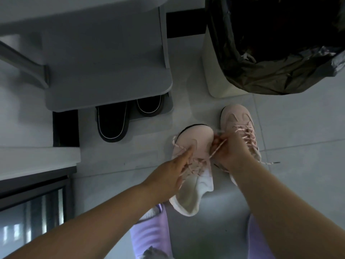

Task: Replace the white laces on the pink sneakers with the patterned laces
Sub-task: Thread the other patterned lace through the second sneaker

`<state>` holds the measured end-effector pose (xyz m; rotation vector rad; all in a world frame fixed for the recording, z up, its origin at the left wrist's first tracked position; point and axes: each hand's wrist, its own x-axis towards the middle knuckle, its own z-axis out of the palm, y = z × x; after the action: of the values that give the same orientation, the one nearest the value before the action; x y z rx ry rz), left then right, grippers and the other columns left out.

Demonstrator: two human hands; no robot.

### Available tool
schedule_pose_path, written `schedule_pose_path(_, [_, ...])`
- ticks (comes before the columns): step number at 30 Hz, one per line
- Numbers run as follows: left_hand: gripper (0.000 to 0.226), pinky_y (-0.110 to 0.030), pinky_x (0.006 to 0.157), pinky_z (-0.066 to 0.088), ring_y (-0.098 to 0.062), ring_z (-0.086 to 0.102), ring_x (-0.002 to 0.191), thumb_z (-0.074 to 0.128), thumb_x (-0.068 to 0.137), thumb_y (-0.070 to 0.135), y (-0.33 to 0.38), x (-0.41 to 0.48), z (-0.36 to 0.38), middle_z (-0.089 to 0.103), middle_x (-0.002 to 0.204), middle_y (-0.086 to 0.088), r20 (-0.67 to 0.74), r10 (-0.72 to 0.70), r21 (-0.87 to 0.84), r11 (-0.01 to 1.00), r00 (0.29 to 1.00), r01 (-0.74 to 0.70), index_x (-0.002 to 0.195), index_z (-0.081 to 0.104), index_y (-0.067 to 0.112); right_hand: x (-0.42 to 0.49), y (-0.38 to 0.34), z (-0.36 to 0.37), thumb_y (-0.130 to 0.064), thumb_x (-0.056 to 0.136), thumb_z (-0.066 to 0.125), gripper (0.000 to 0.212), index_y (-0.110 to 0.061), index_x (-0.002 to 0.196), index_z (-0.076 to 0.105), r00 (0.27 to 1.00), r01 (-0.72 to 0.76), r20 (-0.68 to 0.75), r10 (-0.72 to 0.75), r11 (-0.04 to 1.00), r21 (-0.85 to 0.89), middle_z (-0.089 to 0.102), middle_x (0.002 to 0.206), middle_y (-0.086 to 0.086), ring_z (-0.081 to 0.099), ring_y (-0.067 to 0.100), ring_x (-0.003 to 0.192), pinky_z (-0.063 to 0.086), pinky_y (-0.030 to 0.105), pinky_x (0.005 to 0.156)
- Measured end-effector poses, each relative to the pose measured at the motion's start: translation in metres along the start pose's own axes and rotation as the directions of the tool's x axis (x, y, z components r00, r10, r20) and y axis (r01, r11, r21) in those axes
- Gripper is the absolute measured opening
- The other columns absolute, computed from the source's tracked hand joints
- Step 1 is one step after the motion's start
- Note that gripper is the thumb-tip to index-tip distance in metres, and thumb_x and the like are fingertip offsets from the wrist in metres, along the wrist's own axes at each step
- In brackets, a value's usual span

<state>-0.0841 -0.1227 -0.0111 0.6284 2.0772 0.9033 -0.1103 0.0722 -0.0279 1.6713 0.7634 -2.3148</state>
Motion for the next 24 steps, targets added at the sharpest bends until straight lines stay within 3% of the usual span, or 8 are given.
schedule_pose_path(2, [0.092,-0.026,0.097,0.043,-0.018,0.049,0.122,0.046,0.086,0.002,-0.003,-0.001,0.002,0.032,0.149,0.009,0.043,0.072,0.002,0.997,0.996,-0.072,0.129,-0.012,0.058,0.001,-0.021,0.001,-0.017,0.094,0.032,0.035,-0.013,0.06,0.043,0.994,0.043,0.111,-0.022,0.981,-0.189,0.051,0.046,-0.002,0.03,0.005,0.028,0.022,0.011,0.029])
schedule_pose_path(7, [0.078,-0.034,0.11,0.034,-0.011,0.035,0.135,0.047,0.091,0.007,-0.007,0.002,0.009,0.03,0.149,0.012,0.135,0.061,-0.122,0.991,0.989,-0.045,0.134,0.006,0.056,-0.026,-0.055,0.032,-0.008,0.086,0.057,0.016,-0.008,0.069,0.058,0.949,0.278,0.293,-0.116,0.746,-0.605,0.053,0.055,-0.003,0.027,0.005,0.038,0.022,0.014,0.035])
schedule_pose_path(11, [0.074,-0.032,0.109,0.034,-0.017,0.039,0.132,0.048,0.087,0.005,-0.004,0.015,0.003,0.036,0.147,0.001,0.074,0.02,-0.182,0.983,0.997,-0.006,0.139,0.016,0.046,-0.073,-0.062,0.052,-0.017,0.076,0.067,0.008,-0.008,0.077,0.068,0.798,0.457,0.593,0.108,0.531,-0.713,0.049,0.054,-0.002,0.03,0.005,0.042,0.025,0.013,0.039])
schedule_pose_path(15, [0.072,-0.024,0.085,0.042,-0.017,0.055,0.097,0.049,0.089,0.005,-0.011,0.02,-0.006,0.053,0.118,-0.004,0.022,0.01,-0.021,1.0,1.0,-0.01,0.14,0.016,0.044,-0.069,-0.044,0.035,-0.023,0.089,0.058,0.016,-0.01,0.082,0.064,0.871,0.472,0.476,0.121,0.057,-0.88,0.049,0.049,-0.009,0.042,0.006,0.044,0.038,0.017,0.049])
schedule_pose_path(17, [0.058,-0.027,0.08,0.047,-0.015,0.06,0.092,0.046,0.093,0.013,-0.008,0.018,-0.009,0.058,0.112,-0.003,-0.076,-0.046,-0.134,0.99,0.996,0.035,0.14,0.017,0.032,-0.05,-0.025,0.022,-0.026,0.09,0.056,0.015,-0.013,0.083,0.061,0.903,0.428,0.415,0.114,-0.144,-0.892,0.06,0.067,-0.006,0.052,0.006,0.057,0.041,0.018,0.057])
schedule_pose_path(19, [0.044,-0.026,0.068,0.043,-0.012,0.056,0.07,0.041,0.096,0.019,0.0,0.014,-0.012,0.059,0.087,0.001,-0.162,-0.12,-0.199,0.976,0.979,0.087,0.135,0.021,0.017,-0.035,-0.007,0.011,-0.018,0.089,0.056,0.014,-0.006,0.095,0.061,0.901,0.434,0.418,0.118,-0.292,-0.852,0.063,0.093,0.007,0.056,0.012,0.078,0.04,0.019,0.066])
schedule_pose_path(21, [0.04,-0.026,0.063,0.036,-0.01,0.047,0.06,0.038,0.097,0.021,0.001,0.007,-0.014,0.051,0.073,0.004,-0.167,-0.248,-0.224,0.952,0.954,0.208,0.133,0.023,0.011,-0.027,0.003,0.005,-0.002,0.08,0.061,0.018,0.009,0.094,0.059,0.874,0.479,0.484,0.034,-0.229,-0.848,0.062,0.097,0.023,0.058,0.024,0.083,0.041,0.018,0.07])
schedule_pose_path(24, [0.027,-0.025,0.065,0.036,-0.017,0.047,0.067,0.038,0.097,0.027,-0.003,-0.008,-0.022,0.058,0.085,-0.012,0.058,-0.447,-0.106,0.886,0.892,0.451,0.116,0.045,0.008,-0.02,0.008,-0.001,0.008,0.073,0.063,0.026,0.017,0.096,0.056,0.844,0.519,0.533,-0.05,-0.17,-0.838,0.061,0.093,0.025,0.058,0.032,0.089,0.04,0.015,0.069])
